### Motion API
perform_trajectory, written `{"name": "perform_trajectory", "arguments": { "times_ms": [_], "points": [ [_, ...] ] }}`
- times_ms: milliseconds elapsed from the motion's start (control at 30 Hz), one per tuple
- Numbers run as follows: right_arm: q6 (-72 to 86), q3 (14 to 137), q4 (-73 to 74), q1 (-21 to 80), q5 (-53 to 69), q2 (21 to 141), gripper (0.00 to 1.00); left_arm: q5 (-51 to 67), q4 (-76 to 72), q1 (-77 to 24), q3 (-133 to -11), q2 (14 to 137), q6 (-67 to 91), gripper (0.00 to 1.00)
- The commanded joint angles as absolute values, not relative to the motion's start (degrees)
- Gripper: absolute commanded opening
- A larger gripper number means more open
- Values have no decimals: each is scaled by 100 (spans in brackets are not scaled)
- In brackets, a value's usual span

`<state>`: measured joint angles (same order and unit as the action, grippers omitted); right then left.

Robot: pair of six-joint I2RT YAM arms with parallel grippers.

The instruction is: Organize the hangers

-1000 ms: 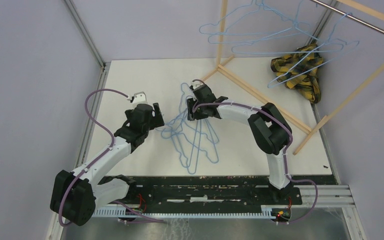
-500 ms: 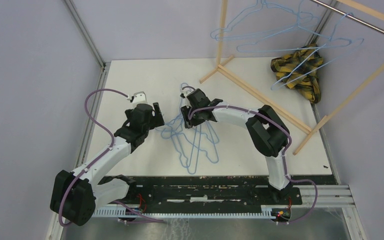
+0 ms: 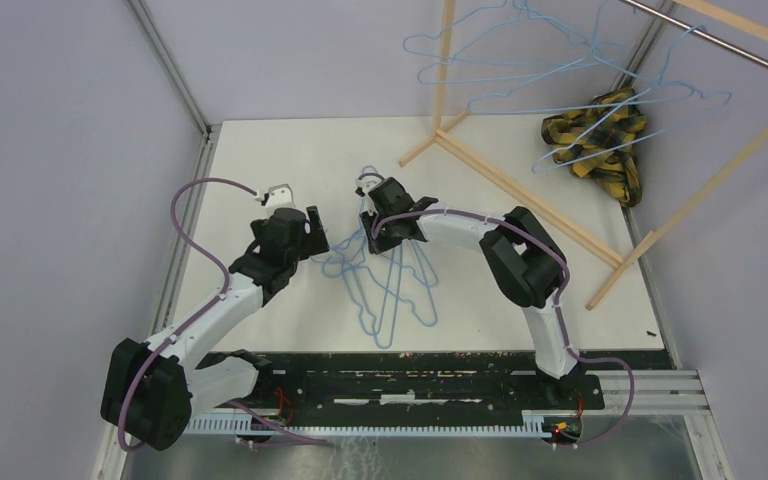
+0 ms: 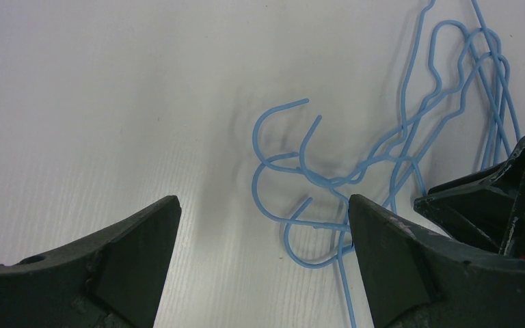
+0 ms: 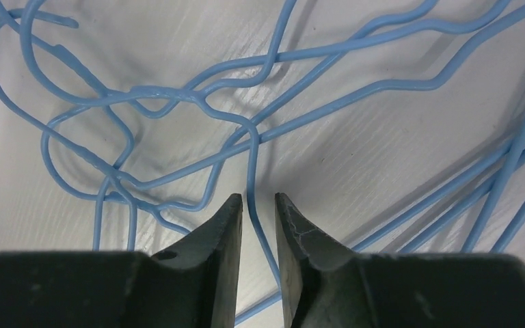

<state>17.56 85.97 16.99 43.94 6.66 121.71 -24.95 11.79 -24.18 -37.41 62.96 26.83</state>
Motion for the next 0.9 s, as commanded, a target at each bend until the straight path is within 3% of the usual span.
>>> {"name": "perform_trajectory", "arguments": {
  "times_ms": [0, 100, 133, 300, 600, 867],
  "points": [
    [1739, 8584, 1652, 4463, 738, 12279, 24, -2531, 946, -2401, -3735, 6214, 2909, 99],
    [1791, 8411, 1553, 4456, 802, 12198, 2, -2542, 972, -2400, -3727, 6176, 2916, 99],
    [1819, 8327, 1488, 4456, 834, 12145, 1, -2540, 974, -2401, -3719, 6159, 2918, 99],
    [2116, 7722, 945, 4450, 837, 11419, 1, -2569, 1026, -2403, -3744, 6081, 2918, 99],
    [3500, 6120, -453, 4208, 618, 9021, 1, -2662, 1076, -2400, -3700, 5836, 2975, 99],
    [4262, 5663, -447, 4180, 1342, 7729, 1, -2537, 1006, -2400, -3752, 5936, 2963, 99]
  ]
}}
